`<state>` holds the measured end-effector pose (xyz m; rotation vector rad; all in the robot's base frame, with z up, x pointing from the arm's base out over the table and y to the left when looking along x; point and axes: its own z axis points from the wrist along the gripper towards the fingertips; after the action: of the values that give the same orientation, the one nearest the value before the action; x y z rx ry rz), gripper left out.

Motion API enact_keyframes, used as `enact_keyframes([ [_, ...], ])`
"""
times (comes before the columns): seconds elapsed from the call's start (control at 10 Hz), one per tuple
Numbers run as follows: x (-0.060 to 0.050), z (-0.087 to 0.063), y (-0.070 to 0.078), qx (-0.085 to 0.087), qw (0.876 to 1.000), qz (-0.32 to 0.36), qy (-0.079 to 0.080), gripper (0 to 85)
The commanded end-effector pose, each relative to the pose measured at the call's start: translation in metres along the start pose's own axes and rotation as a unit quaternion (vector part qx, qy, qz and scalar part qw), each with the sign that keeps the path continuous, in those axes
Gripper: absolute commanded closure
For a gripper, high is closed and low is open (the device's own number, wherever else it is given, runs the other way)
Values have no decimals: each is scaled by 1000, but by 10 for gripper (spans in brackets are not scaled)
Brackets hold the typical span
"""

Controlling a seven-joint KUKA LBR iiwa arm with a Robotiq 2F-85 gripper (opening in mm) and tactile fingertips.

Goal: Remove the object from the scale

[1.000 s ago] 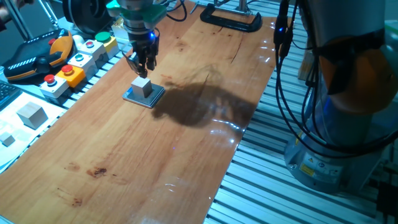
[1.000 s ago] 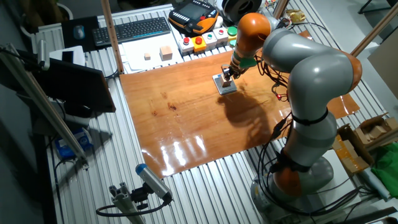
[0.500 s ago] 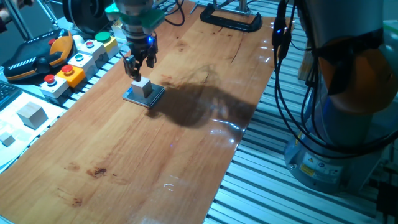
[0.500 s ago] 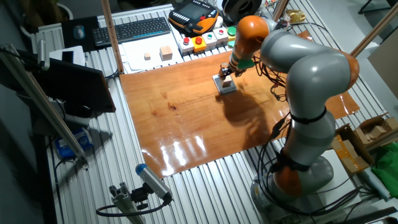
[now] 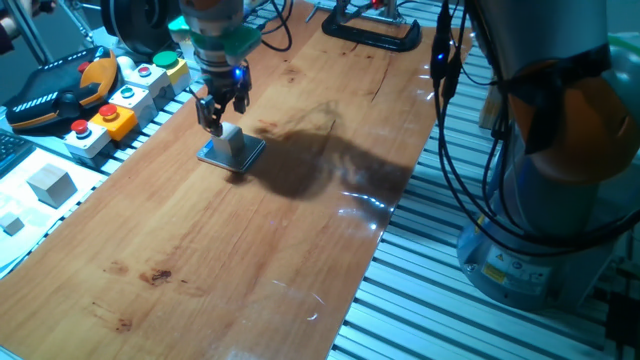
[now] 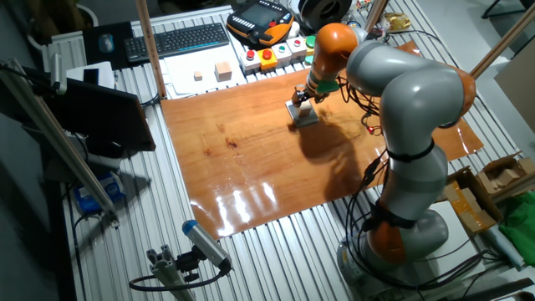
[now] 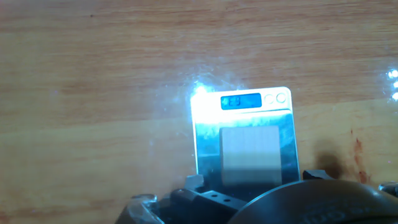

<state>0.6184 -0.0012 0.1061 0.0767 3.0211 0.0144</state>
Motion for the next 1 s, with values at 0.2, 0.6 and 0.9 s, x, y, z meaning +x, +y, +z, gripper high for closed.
enact_keyframes([
  [0.2, -2, 12, 0, -2, 1000, -1, 5, 0],
  [0.6, -4, 21, 0, -4, 1000, -4, 8, 0],
  [0.9, -5, 31, -1, -7, 1000, -17, 13, 0],
])
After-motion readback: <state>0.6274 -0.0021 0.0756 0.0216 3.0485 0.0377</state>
